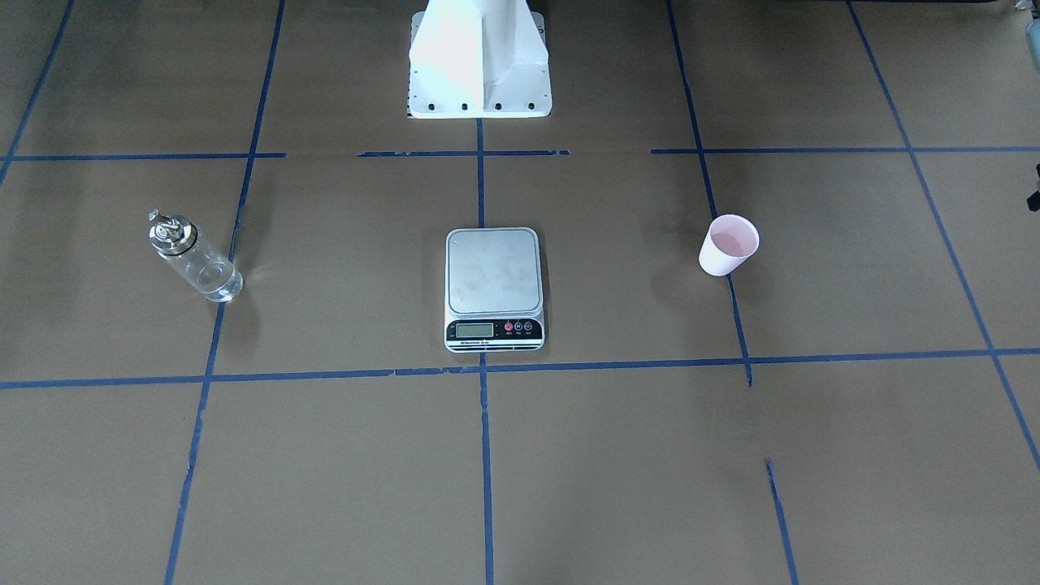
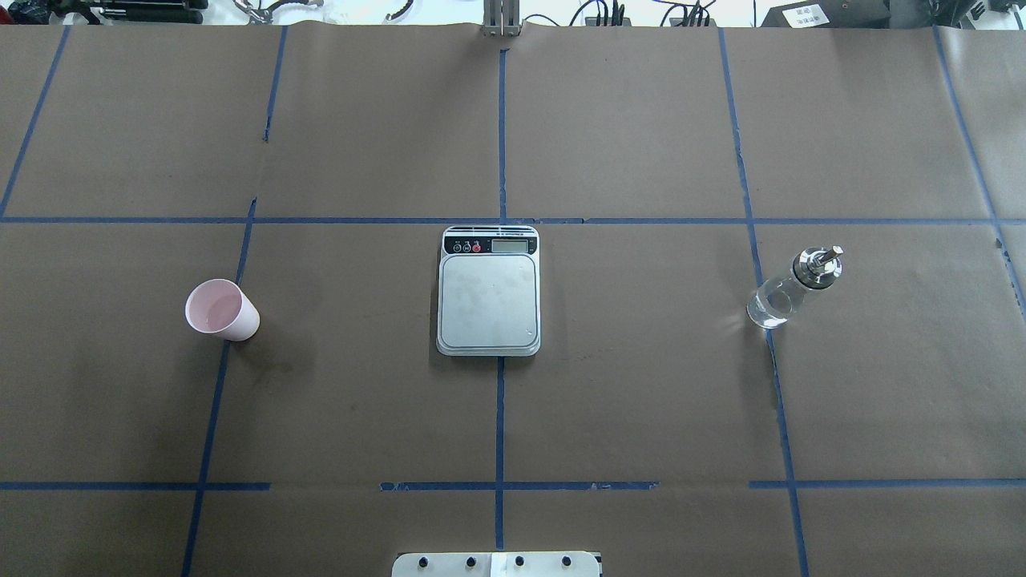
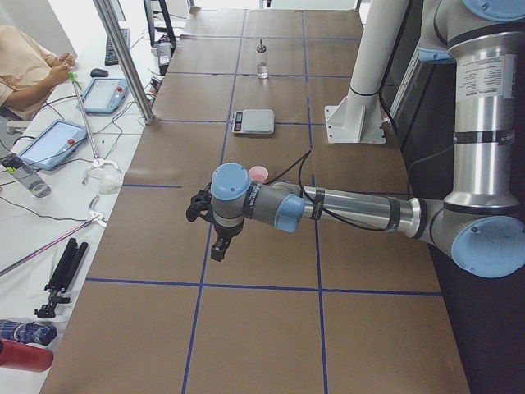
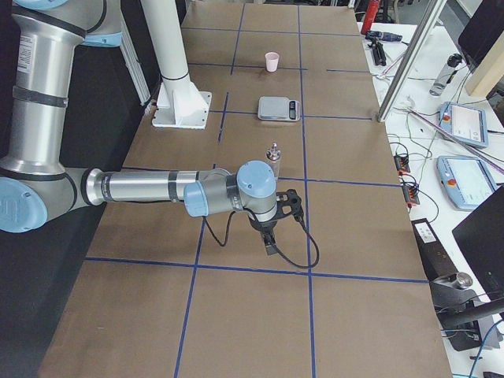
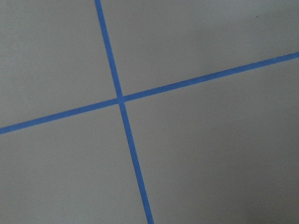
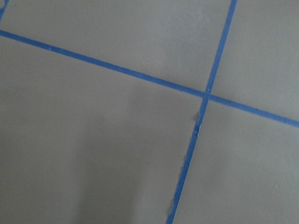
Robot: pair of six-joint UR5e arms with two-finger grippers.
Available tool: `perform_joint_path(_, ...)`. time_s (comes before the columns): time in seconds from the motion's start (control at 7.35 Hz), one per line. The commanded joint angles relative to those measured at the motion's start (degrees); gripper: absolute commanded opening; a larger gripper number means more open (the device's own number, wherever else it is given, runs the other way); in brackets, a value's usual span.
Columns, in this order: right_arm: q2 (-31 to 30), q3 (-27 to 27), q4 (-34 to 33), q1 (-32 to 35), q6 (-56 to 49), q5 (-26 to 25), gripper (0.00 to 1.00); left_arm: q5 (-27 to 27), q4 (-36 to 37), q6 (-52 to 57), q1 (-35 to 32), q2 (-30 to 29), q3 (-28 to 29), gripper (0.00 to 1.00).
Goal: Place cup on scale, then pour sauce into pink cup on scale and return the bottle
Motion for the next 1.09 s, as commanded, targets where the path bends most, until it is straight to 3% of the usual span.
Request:
perform_joint_path(0.0,2.83,-1.85,5.23,-0.01,3.34,0.11,1.00,0.07,-22.34,-0.04,0.06,-1.11,2.86,1.00)
perform_joint_path(0.14,3.18,-2.73,5.31,-0.01,3.54,-0.06,1.00,-0.10,-28.45,-0.91,0.06,-1.81,6.27,1.00)
perform_joint_path(0.27,3.27,-3.35,5.32,-0.01,3.98,0.37,1.00,-0.28,-30.16,-2.92,-0.02,-2.07,8.57,1.00)
perform_joint_path(0.54,4.15,-2.31,5.40,-0.01,3.90,0.29,1.00,-0.37,-35.08,-7.21,0.50,-1.82,7.20,1.00)
perform_joint_path(0.82,3.72,-2.57,5.32,-0.01,3.99,0.29,1.00,0.85,-35.02,-27.88,7.85,-1.20,3.35,1.00)
perform_joint_path(0.95,3.71,-2.57,5.32,-0.01,3.99,0.29,1.00,5.82,-35.01,-34.86,11.54,-0.76,0.80,1.00)
